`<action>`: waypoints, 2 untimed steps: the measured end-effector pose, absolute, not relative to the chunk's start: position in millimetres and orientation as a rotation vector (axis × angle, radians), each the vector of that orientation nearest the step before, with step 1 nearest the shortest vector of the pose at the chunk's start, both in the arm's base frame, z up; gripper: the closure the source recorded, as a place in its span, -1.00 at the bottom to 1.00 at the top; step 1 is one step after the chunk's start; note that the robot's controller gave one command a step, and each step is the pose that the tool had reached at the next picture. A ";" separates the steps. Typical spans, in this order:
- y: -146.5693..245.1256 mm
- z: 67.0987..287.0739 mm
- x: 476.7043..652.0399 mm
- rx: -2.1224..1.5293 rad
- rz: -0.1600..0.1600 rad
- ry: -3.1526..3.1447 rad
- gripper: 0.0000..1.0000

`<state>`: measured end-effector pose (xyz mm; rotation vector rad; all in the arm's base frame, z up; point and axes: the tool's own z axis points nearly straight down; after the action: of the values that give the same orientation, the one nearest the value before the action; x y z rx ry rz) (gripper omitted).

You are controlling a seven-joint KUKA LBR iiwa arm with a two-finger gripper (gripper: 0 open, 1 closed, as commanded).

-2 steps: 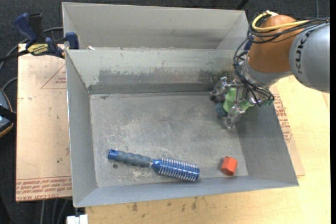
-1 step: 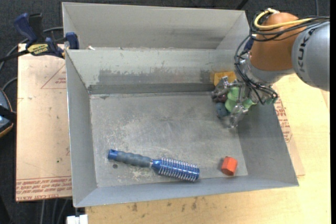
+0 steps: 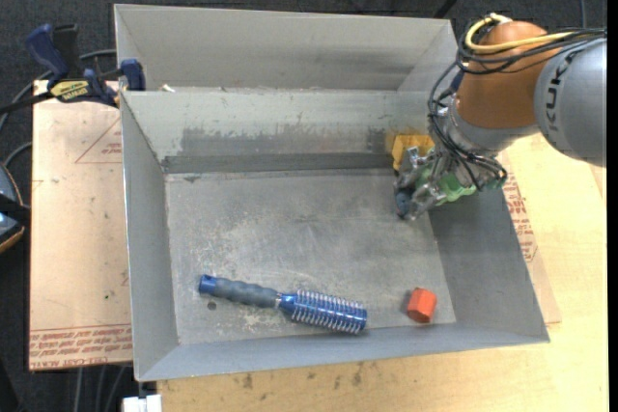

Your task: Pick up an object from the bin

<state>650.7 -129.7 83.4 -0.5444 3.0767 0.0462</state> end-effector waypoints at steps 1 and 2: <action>-129.7 83.4 650.7 -0.544 0.046 3.077 1.00; -129.7 83.4 650.7 -0.544 0.046 3.077 1.00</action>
Offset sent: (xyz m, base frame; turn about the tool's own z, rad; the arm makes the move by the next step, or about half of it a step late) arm -0.0061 0.0030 0.1856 -0.2621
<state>650.7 -129.7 83.4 -0.5437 3.0767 0.0465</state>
